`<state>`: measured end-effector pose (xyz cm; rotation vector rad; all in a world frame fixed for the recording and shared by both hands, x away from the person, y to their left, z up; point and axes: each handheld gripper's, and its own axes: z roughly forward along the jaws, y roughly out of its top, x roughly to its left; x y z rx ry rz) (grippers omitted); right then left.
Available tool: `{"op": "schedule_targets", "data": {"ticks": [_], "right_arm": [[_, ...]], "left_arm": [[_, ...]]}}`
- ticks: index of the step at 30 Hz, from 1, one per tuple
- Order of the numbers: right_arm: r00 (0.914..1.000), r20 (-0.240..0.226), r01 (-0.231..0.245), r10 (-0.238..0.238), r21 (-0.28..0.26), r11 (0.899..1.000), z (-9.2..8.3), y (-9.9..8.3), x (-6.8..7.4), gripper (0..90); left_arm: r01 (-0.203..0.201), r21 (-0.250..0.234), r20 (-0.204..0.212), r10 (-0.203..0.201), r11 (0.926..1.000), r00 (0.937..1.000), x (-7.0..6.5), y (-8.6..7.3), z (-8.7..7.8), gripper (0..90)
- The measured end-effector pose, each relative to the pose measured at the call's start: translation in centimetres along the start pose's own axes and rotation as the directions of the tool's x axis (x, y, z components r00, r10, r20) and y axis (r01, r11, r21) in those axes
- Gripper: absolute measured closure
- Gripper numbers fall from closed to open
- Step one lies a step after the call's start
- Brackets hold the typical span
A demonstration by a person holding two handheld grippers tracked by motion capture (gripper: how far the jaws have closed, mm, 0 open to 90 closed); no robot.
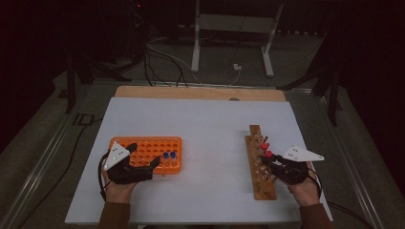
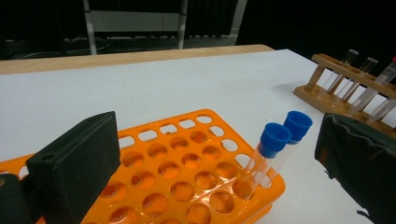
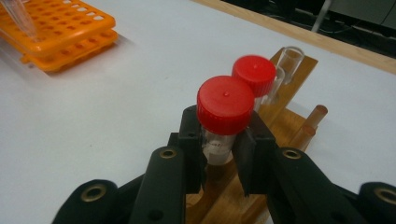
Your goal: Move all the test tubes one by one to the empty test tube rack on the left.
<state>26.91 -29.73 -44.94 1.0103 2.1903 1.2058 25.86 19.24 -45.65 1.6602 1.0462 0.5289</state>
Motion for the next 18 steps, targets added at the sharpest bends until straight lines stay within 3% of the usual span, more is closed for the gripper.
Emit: {"op": "schedule_targets", "data": {"ticks": [10, 18], "right_arm": [[0.9997, -0.018, 0.015, -0.015, -0.016, 1.000, -1.5, 1.4, -0.1, 74.7], [0.9993, -0.033, 0.015, -0.016, -0.040, 0.999, -2.0, 2.4, -0.3, 74.6]], "left_arm": [[-0.034, 0.012, 0.020, 0.034, 0.9993, 0.9992, -1.1, 1.6, 0.4, 1.2], [-0.092, 0.021, 0.058, 0.090, 0.9956, 0.9942, -2.7, 3.2, 1.8, 1.2]]}}
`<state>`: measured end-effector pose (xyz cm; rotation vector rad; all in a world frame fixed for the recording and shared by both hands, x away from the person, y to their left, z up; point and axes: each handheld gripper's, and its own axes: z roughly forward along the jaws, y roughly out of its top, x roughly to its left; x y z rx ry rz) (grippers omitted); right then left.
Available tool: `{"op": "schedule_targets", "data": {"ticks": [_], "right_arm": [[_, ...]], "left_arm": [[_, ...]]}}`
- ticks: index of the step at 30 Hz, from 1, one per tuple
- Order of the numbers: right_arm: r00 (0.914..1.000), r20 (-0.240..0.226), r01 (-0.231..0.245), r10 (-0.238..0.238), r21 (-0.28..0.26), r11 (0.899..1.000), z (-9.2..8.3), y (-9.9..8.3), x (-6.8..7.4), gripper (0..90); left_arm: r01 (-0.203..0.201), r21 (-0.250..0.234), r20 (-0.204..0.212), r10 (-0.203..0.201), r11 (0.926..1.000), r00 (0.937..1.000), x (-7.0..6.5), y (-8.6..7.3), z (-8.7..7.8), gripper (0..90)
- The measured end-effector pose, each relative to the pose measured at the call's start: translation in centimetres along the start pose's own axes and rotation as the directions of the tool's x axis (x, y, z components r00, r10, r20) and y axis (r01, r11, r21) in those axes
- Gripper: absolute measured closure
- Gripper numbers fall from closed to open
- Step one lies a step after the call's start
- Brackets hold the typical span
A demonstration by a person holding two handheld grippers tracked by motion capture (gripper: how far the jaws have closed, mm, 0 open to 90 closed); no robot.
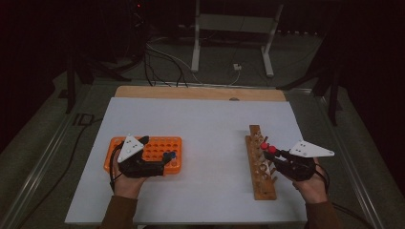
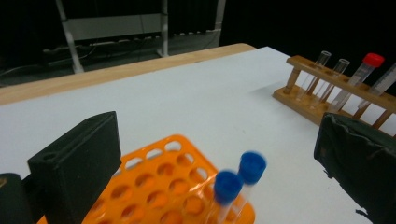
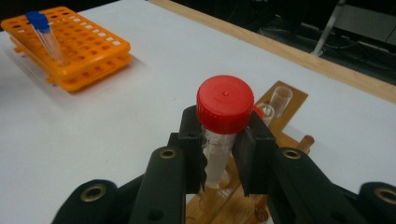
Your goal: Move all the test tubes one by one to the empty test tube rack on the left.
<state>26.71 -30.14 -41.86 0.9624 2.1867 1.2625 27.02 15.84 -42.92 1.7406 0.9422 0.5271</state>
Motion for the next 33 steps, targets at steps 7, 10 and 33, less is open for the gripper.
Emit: {"op": "schedule_targets", "data": {"ticks": [7, 10, 33], "right_arm": [[0.9999, -0.001, 0.016, -0.016, -0.022, 1.000, -0.1, 1.0, 0.1, 74.6], [0.9996, -0.003, 0.027, -0.027, -0.031, 0.999, -0.2, 1.6, 0.1, 74.7], [0.9921, -0.113, 0.048, -0.055, -0.061, 0.997, 1.9, 4.4, 2.9, 74.6]], "left_arm": [[-0.021, -0.003, 0.017, 0.021, 0.9998, 0.9996, -0.6, 0.7, 0.9, 1.2], [-0.022, -0.008, 0.018, 0.022, 0.9997, 0.9996, -0.6, 0.9, 1.0, 1.2], [-0.083, -0.028, 0.092, 0.086, 0.9961, 0.9920, -4.6, 1.9, 2.9, 1.2]]}}
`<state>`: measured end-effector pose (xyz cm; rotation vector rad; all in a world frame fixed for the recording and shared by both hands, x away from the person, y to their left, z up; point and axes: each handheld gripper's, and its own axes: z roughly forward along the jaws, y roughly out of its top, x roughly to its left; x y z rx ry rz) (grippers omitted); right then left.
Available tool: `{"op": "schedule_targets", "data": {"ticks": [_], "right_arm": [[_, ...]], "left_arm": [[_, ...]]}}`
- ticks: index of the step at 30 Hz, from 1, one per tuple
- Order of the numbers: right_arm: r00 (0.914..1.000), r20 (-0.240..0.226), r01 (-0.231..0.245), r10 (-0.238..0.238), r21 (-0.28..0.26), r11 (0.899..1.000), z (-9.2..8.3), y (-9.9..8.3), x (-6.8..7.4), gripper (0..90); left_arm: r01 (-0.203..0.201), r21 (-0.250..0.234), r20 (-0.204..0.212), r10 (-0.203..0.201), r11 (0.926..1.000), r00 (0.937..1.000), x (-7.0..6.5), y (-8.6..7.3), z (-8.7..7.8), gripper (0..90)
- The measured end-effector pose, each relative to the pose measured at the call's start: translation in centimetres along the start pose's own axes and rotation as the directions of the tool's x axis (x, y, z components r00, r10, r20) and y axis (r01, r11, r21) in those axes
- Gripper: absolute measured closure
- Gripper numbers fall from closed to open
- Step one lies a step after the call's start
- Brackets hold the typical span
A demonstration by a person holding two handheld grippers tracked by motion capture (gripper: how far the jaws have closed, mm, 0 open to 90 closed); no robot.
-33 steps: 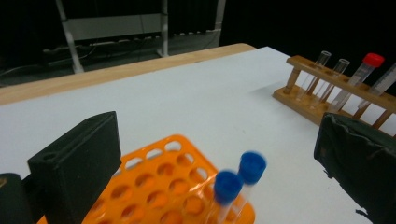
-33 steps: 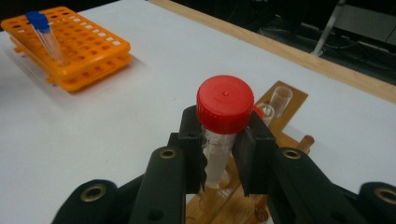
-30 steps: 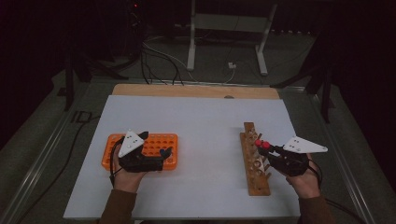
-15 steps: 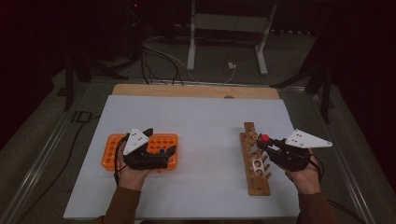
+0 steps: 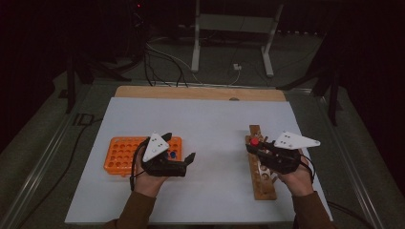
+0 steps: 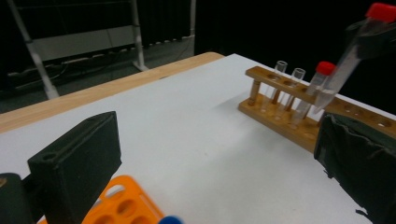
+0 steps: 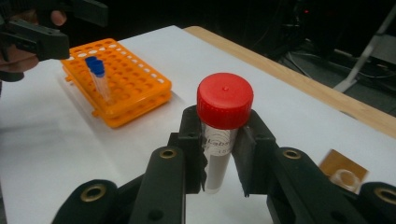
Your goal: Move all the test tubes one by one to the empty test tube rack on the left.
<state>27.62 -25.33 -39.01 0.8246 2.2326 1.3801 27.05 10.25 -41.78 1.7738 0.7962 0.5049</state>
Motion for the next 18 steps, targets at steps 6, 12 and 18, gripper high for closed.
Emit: {"op": "schedule_targets", "data": {"ticks": [6, 12, 18], "right_arm": [[0.9991, -0.043, 0.000, 0.000, 0.003, 1.000, 1.2, 0.4, 0.9, 74.6], [0.9958, -0.092, 0.000, 0.000, 0.008, 1.000, 2.5, 0.8, 2.0, 74.6], [0.9928, -0.120, 0.006, -0.003, 0.021, 1.000, 3.9, 1.1, 3.1, 74.6]], "left_arm": [[-0.017, 0.002, 0.043, 0.017, 0.9998, 0.9989, -1.5, 0.0, 1.2, 1.6], [-0.039, 0.017, 0.049, 0.038, 0.9991, 0.9981, -3.3, -0.1, 2.7, 5.1], [-0.072, 0.041, 0.073, 0.069, 0.9966, 0.9950, -5.3, -0.5, 4.3, 8.1]]}}
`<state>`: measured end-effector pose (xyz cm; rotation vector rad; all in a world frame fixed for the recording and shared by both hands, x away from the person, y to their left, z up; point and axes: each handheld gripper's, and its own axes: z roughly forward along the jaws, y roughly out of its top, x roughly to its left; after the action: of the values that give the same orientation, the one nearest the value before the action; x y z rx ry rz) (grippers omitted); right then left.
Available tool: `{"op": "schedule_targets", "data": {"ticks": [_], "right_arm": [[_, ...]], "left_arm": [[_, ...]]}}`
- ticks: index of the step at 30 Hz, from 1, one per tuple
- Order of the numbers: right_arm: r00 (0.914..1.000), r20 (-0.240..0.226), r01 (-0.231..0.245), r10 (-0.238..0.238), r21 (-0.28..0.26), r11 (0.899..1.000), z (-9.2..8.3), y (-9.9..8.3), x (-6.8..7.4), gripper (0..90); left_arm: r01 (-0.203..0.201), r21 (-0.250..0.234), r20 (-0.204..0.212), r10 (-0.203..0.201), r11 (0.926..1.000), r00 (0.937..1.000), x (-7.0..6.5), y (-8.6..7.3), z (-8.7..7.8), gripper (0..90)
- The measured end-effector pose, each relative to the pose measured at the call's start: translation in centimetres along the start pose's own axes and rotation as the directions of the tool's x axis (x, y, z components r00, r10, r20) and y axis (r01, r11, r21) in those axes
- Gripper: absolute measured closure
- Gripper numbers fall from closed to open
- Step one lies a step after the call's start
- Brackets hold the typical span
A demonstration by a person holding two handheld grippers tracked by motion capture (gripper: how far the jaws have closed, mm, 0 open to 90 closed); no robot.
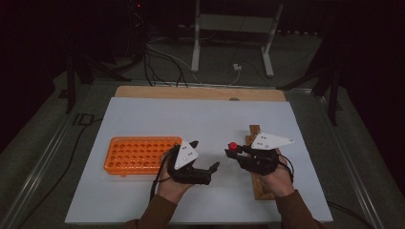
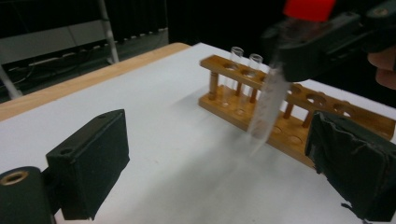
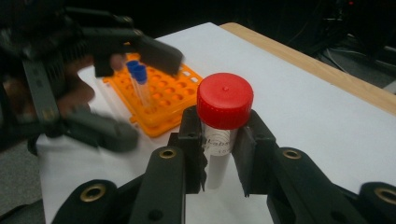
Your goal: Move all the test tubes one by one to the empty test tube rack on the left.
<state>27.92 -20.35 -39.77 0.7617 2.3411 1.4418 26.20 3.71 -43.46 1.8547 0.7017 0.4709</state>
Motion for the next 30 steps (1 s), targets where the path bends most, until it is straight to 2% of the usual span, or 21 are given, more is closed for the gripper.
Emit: {"op": "schedule_targets", "data": {"ticks": [3, 4, 11, 14, 19, 23, 27, 30], "right_arm": [[0.9998, -0.018, -0.002, 0.002, 0.000, 1.000, 0.5, 0.1, 0.4, 74.5], [0.9997, -0.025, -0.002, 0.002, -0.003, 1.000, 0.7, 0.2, 0.5, 74.4], [0.9990, -0.045, -0.006, 0.006, 0.004, 1.000, 1.3, 0.2, 0.9, 74.4], [0.9985, -0.053, -0.010, 0.010, 0.005, 1.000, 1.4, 0.2, 0.9, 74.5], [0.9978, -0.066, -0.009, 0.010, 0.008, 1.000, 1.7, 0.1, 1.2, 74.5], [0.9973, -0.073, -0.006, 0.007, 0.011, 1.000, 1.8, 0.1, 1.2, 73.3], [0.9958, -0.091, -0.012, 0.011, -0.005, 1.000, 1.4, 0.1, 1.0, 52.6], [0.9957, -0.085, -0.039, 0.036, -0.026, 0.999, 1.1, -0.1, 0.6, 34.3]], "left_arm": [[-0.015, 0.015, -0.029, 0.016, 0.9998, 0.9995, -0.7, -0.1, 0.7, 16.7], [-0.015, 0.014, -0.025, 0.015, 0.9998, 0.9996, -0.8, -0.1, 0.8, 17.4], [-0.044, 0.001, 0.013, 0.044, 0.9990, 0.9989, -1.3, -0.4, 1.0, 51.5], [-0.052, 0.002, 0.036, 0.052, 0.9987, 0.9980, -1.5, -0.4, 1.1, 61.0], [-0.063, 0.008, 0.059, 0.062, 0.9980, 0.9963, -1.6, -0.5, 1.3, 72.3], [-0.064, 0.004, 0.059, 0.063, 0.9980, 0.9962, -1.6, -0.7, 1.2, 74.8], [-0.050, 0.011, 0.054, 0.050, 0.9987, 0.9973, -1.2, -1.0, 1.0, 74.9], [-0.024, 0.006, 0.051, 0.023, 0.9997, 0.9984, -0.6, -1.2, 0.6, 74.9]]}}
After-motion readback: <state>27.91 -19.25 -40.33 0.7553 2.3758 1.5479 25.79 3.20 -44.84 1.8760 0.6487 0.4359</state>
